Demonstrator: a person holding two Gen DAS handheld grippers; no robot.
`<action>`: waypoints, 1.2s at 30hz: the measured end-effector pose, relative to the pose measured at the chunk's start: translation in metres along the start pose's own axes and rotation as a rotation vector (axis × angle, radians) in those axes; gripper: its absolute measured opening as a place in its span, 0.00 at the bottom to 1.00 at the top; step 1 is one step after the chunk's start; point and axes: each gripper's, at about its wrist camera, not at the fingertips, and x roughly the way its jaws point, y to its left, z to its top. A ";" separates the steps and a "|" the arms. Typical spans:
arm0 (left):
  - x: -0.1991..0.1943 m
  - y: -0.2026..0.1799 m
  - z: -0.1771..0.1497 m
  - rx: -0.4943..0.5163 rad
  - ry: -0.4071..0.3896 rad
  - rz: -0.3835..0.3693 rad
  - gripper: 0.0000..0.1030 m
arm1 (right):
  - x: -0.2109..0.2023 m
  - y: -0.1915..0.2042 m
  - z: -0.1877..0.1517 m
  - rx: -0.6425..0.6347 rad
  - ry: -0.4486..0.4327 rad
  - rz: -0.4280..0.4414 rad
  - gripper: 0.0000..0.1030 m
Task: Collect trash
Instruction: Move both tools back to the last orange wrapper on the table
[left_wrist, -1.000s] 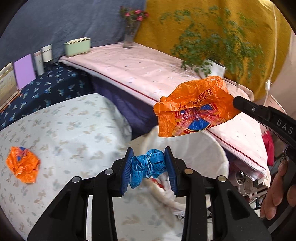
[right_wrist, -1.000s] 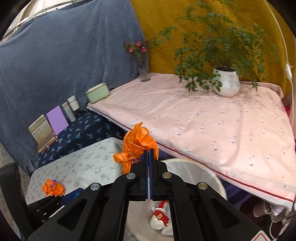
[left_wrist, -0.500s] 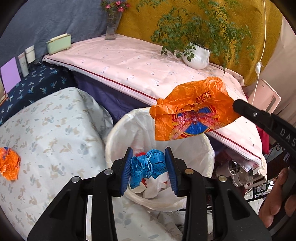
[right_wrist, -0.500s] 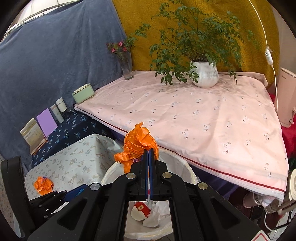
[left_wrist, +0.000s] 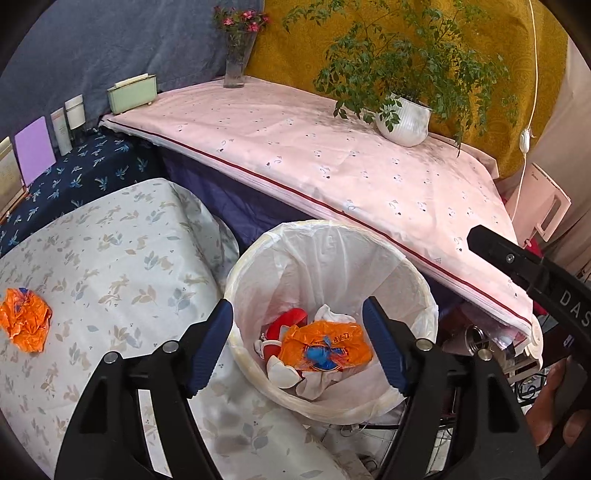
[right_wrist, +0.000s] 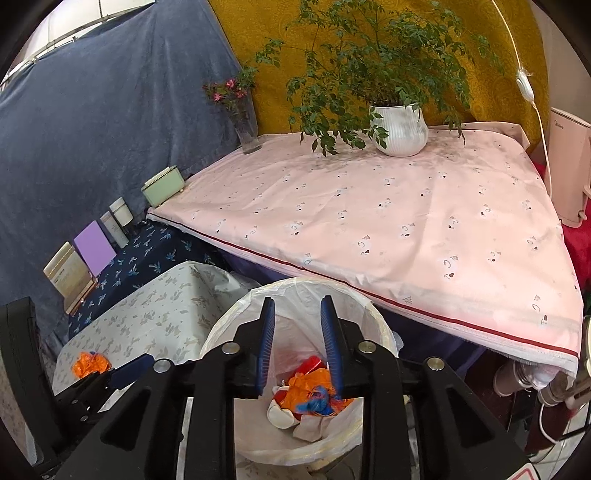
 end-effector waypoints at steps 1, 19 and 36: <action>-0.001 0.001 0.000 -0.002 -0.001 0.001 0.67 | 0.000 0.001 0.000 -0.003 0.000 0.002 0.26; -0.026 0.053 -0.011 -0.078 -0.033 0.068 0.70 | 0.003 0.054 -0.017 -0.077 0.032 0.065 0.33; -0.076 0.193 -0.052 -0.252 -0.067 0.253 0.80 | 0.033 0.185 -0.064 -0.230 0.146 0.215 0.33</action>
